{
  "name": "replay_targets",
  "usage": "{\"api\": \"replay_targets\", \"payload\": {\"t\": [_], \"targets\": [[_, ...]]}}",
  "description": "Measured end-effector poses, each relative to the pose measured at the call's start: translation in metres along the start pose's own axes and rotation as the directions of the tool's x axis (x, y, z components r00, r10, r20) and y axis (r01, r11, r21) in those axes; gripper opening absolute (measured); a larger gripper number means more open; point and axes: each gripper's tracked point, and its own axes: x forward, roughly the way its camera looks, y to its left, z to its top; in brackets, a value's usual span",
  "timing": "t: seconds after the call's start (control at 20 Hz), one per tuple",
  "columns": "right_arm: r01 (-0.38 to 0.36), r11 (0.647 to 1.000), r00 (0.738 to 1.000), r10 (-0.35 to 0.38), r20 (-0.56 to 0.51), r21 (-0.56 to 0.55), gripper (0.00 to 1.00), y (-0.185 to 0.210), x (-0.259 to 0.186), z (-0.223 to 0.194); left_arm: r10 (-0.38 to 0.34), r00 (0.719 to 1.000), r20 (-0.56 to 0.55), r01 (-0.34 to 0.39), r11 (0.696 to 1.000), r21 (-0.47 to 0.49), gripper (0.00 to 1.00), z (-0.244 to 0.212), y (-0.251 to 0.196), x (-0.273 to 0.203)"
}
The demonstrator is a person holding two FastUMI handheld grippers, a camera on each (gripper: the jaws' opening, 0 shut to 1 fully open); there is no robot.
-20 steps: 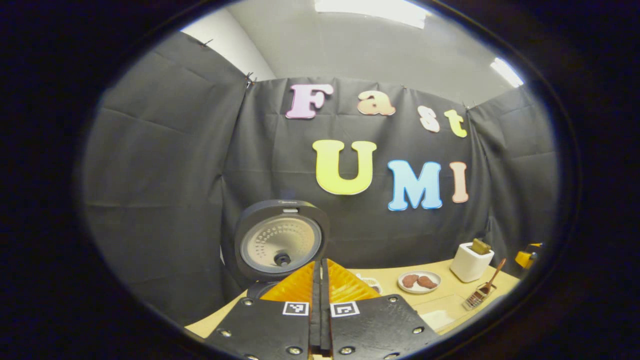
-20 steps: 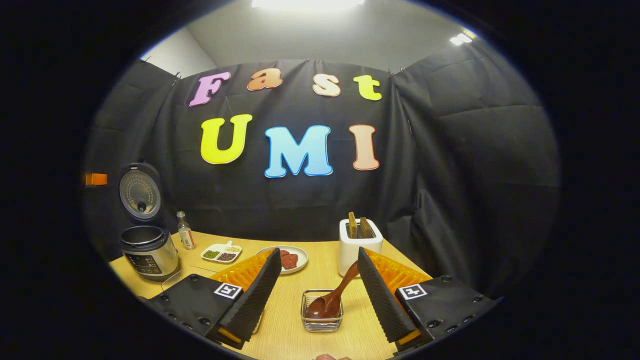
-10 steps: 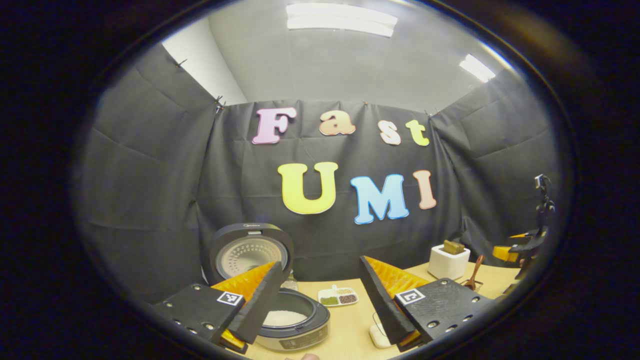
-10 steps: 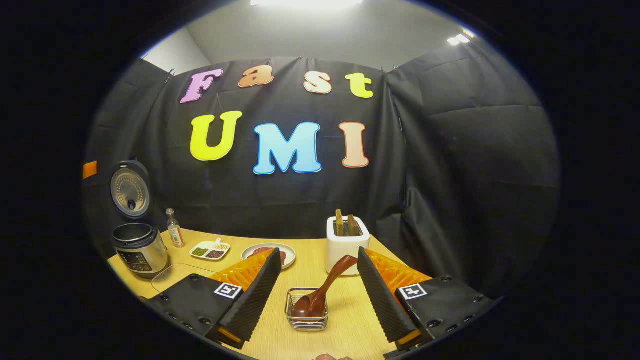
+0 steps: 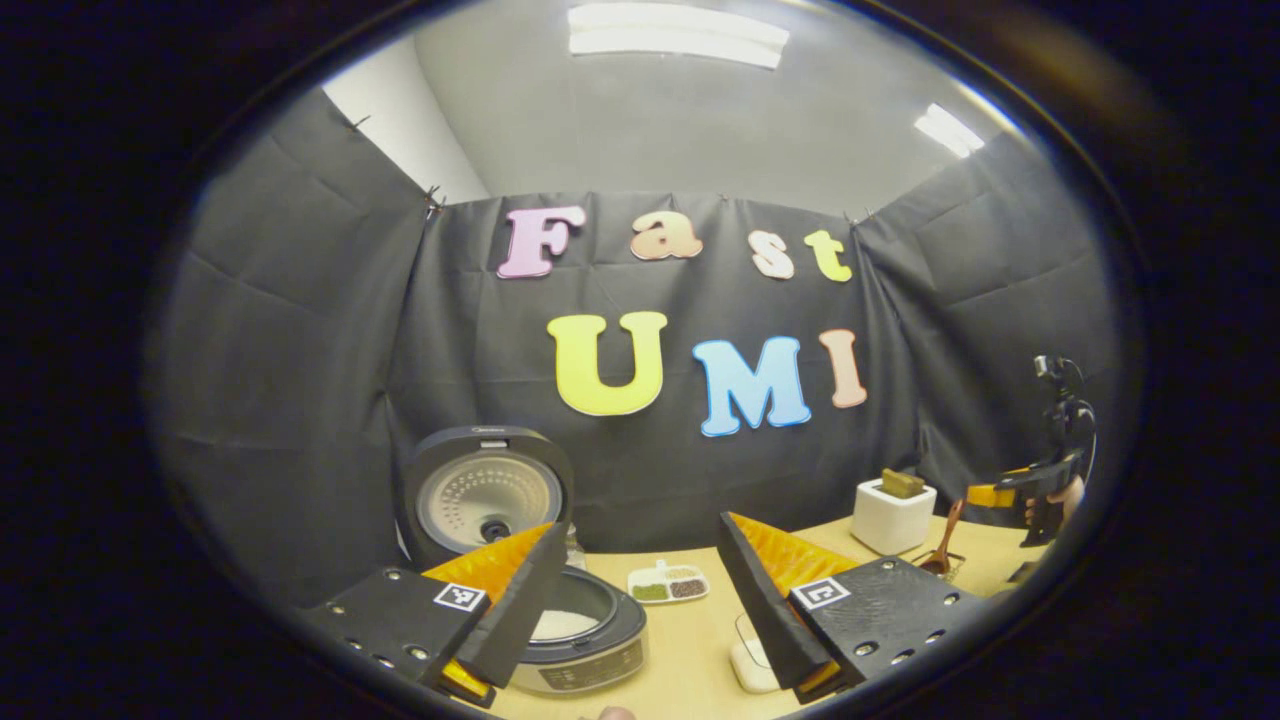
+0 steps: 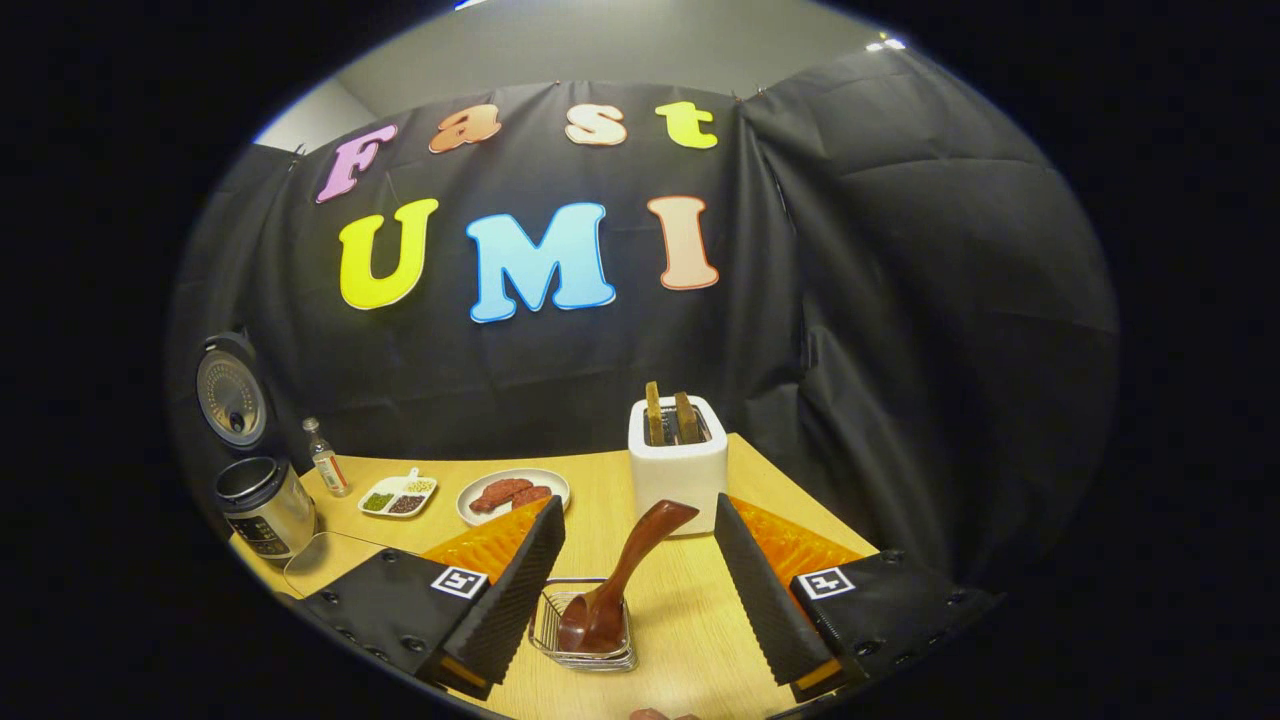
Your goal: Close the left gripper, press the button to open the rice cooker; take a wooden spoon from the chopstick holder with the right hand, scoop a spoonful of rice and pour it into the rice cooker, then put the wooden spoon back into the chopstick holder.
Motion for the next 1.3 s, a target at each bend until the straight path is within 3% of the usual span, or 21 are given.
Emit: {"api": "replay_targets", "payload": {"t": [0.35, 0.6, 0.8, 0.85, 1.0, 1.05, 1.1, 1.15, 1.2, 1.25, 1.3], "targets": [[-0.050, 0.986, 0.992, 0.067, -0.103, 0.159, 0.98, -0.004, 0.043, -0.028, 0.022, 0.999, -0.035, -0.023, 1.000, -0.018, 0.95, -0.010, 0.004, 0.006], [-0.061, 0.977, 0.982, 0.096, -0.165, 0.207, 0.98, -0.004, 0.066, -0.050, 0.049, 0.997, -0.059, -0.049, 0.999, 0.009, 0.94, -0.025, 0.008, 0.013], [-0.073, 0.971, 0.973, 0.119, -0.198, 0.227, 0.98, 0.003, 0.079, -0.065, 0.015, 0.995, -0.099, -0.017, 1.000, -0.022, 0.94, -0.042, -0.008, 0.024], [-0.068, 0.972, 0.972, 0.115, -0.203, 0.225, 0.93, 0.003, 0.083, -0.068, 0.014, 0.995, -0.104, -0.016, 1.000, -0.023, 0.95, -0.046, -0.008, 0.027], [-0.080, 0.962, 0.968, 0.138, -0.208, 0.261, 0.98, 0.009, 0.091, -0.068, 0.005, 0.994, -0.114, -0.009, 0.999, -0.033, 0.95, -0.051, -0.013, 0.039], [-0.086, 0.955, 0.967, 0.148, -0.205, 0.282, 0.84, 0.012, 0.094, -0.066, 0.000, 0.993, -0.115, -0.005, 0.999, -0.043, 0.95, -0.053, -0.014, 0.041], [-0.094, 0.949, 0.967, 0.159, -0.201, 0.301, 0.86, 0.015, 0.097, -0.066, -0.003, 0.993, -0.115, -0.003, 0.999, -0.053, 0.94, -0.054, -0.015, 0.042], [-0.103, 0.943, 0.965, 0.172, -0.198, 0.315, 0.71, 0.019, 0.099, -0.065, -0.005, 0.993, -0.114, -0.003, 0.998, -0.062, 0.94, -0.055, -0.015, 0.043], [-0.114, 0.936, 0.961, 0.189, -0.201, 0.333, 0.64, 0.023, 0.101, -0.067, -0.004, 0.994, -0.112, -0.004, 0.998, -0.069, 0.95, -0.057, -0.013, 0.044], [-0.118, 0.928, 0.958, 0.200, -0.207, 0.354, 0.38, 0.024, 0.101, -0.069, 0.003, 0.994, -0.112, -0.011, 0.997, -0.071, 0.94, -0.060, -0.009, 0.044], [-0.111, 0.917, 0.956, 0.204, -0.212, 0.384, 0.42, 0.024, 0.101, -0.068, 0.013, 0.993, -0.117, -0.022, 0.997, -0.073, 0.94, -0.064, -0.004, 0.045]]}}
